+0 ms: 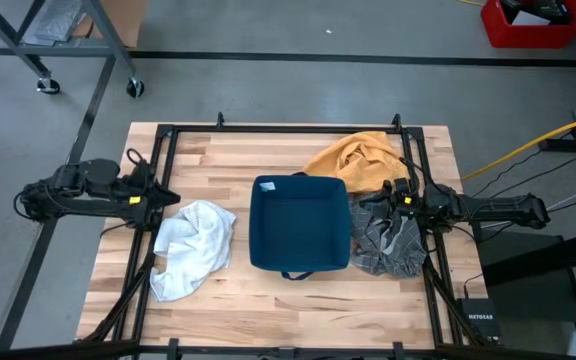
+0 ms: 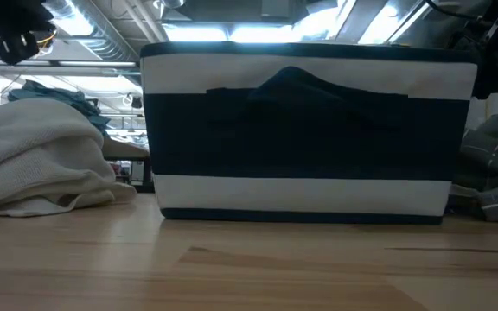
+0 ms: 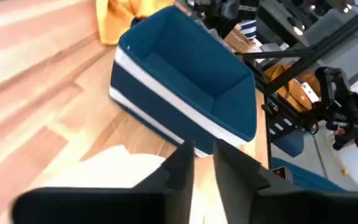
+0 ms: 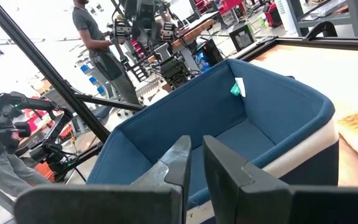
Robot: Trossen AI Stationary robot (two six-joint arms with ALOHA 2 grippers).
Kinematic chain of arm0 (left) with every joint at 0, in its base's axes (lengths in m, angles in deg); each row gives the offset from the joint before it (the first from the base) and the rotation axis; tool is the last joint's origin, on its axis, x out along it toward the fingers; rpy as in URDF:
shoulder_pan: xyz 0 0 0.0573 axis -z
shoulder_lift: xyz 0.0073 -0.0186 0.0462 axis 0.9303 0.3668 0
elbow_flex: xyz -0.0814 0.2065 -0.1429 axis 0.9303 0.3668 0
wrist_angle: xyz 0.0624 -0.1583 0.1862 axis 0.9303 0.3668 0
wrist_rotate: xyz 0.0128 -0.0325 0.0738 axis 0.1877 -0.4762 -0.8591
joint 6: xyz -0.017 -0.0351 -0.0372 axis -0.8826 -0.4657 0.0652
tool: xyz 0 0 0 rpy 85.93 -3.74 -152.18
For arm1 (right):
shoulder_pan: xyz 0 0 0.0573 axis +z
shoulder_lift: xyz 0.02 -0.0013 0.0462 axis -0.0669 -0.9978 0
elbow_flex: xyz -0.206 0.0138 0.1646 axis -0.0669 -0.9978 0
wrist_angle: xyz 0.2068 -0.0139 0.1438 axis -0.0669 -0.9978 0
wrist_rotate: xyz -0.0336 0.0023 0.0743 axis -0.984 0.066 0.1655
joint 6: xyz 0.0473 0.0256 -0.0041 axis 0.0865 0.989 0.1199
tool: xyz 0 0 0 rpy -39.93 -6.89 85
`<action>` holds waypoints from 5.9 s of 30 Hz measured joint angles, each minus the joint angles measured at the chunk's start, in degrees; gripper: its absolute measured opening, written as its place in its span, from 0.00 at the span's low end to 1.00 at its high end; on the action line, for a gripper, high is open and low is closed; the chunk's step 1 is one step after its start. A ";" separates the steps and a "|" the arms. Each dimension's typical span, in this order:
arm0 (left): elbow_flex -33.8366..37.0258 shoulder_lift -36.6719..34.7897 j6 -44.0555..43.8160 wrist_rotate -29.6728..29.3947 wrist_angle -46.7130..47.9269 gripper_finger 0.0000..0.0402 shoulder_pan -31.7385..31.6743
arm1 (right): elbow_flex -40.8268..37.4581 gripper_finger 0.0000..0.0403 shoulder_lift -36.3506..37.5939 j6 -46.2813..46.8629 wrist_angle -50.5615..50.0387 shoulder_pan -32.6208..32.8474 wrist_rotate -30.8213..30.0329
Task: Fold towel
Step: Fold the white patterned towel
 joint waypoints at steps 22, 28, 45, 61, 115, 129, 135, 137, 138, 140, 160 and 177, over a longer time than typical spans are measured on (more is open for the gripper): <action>0.04 0.00 -27.93 2.47 13.60 0.25 0.00 | 0.00 0.12 0.00 11.78 -0.02 0.00 2.09; 0.63 1.87 -32.60 10.55 9.05 0.25 0.00 | 0.00 0.12 0.00 11.92 -0.02 0.04 3.67; 0.65 19.78 -34.24 27.86 15.39 0.25 2.43 | 0.00 0.12 0.00 11.90 -0.02 0.04 3.82; 0.61 35.86 -54.98 27.26 13.81 0.25 15.17 | 0.00 0.12 0.01 11.51 -0.41 0.04 7.95; 0.61 53.52 -65.24 12.46 10.81 0.25 21.40 | 0.00 0.12 0.01 5.23 -0.48 0.04 11.23; 0.59 56.98 -54.84 4.57 -4.97 0.25 21.37 | 0.00 0.12 0.02 3.73 -0.48 0.03 11.23; 0.59 56.98 -58.35 4.72 -2.46 0.25 21.40 | 0.00 0.12 0.02 3.73 -0.48 0.04 11.21; 0.59 56.98 -58.02 4.71 -1.97 0.25 21.39 | 0.00 0.12 0.02 3.73 -0.48 0.04 11.23; 0.59 57.00 -57.97 4.69 -1.67 0.25 21.39 | 0.00 0.12 0.02 3.73 -0.48 0.04 11.22; 0.59 57.16 -57.80 4.67 -1.94 0.25 21.38 | 0.00 0.12 0.02 3.73 -0.48 0.04 11.21; -1.98 54.63 -48.87 3.14 -21.19 0.01 21.40 | 0.00 0.12 0.02 0.60 0.15 0.02 11.08; -11.74 38.93 -32.85 -26.45 -20.07 0.00 21.33 | 0.02 0.12 0.02 -6.55 8.99 0.02 8.88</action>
